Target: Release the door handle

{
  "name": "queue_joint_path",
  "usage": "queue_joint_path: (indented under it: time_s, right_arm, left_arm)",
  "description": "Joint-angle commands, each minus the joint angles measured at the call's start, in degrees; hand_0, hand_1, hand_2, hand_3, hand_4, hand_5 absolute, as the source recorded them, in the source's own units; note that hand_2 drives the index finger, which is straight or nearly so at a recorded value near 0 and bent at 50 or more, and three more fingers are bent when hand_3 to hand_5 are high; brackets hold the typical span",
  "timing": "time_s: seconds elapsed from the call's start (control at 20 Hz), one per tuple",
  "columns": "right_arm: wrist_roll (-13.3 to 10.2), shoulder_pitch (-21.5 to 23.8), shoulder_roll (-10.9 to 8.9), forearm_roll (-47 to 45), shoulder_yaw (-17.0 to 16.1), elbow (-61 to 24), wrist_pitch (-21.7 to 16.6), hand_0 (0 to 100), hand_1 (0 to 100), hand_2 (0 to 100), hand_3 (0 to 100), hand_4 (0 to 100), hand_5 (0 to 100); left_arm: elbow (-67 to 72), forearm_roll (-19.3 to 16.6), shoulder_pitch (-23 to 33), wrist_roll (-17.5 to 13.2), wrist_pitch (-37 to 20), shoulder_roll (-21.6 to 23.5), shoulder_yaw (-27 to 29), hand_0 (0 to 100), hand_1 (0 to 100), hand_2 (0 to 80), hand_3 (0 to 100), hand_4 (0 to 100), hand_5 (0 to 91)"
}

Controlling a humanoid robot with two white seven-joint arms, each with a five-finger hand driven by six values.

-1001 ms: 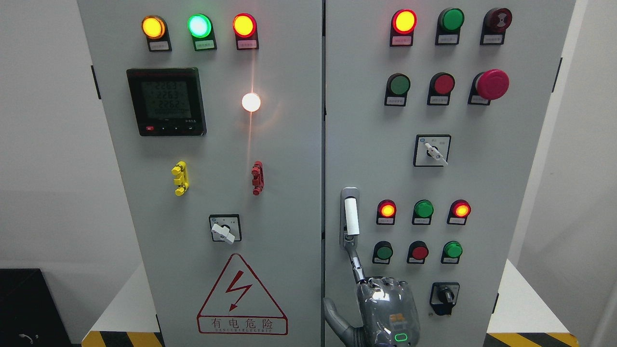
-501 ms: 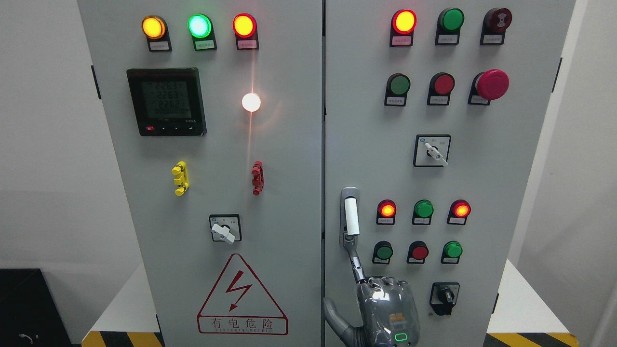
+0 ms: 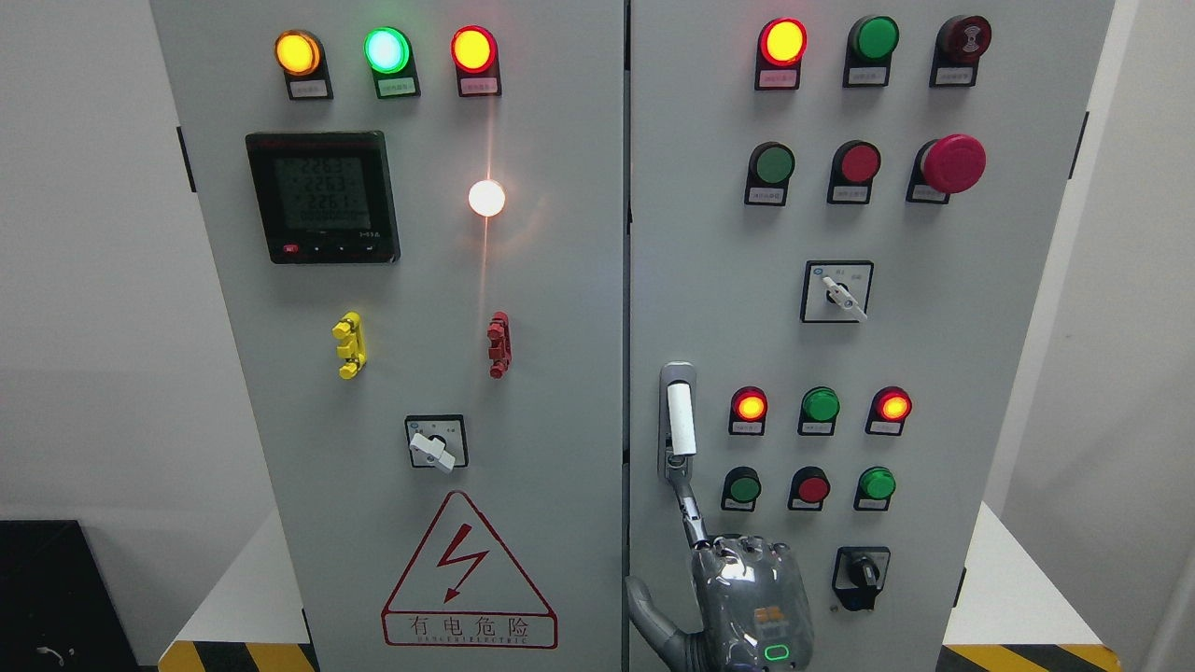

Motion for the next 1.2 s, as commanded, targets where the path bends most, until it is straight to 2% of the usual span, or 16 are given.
queue_joint_path:
  time_s: [0.0, 1.15]
  right_arm:
    - [0.04, -0.02, 0.00, 0.00, -0.02, -2.43, -0.05, 32, 18, 9, 100, 98, 100]
    - [-0.23, -0.02, 0.00, -0.18, 0.06, -3.13, -0.14, 32, 19, 15, 100, 98, 100]
  left_arm:
    - [0.04, 0.00, 1.05, 0.01, 0.02, 0.00, 0.00, 12, 56, 0.0, 0, 0, 0.0]
    - [-0.05, 0.00, 1.05, 0.01, 0.02, 0.00, 0.00, 12, 56, 0.0, 0, 0, 0.0]
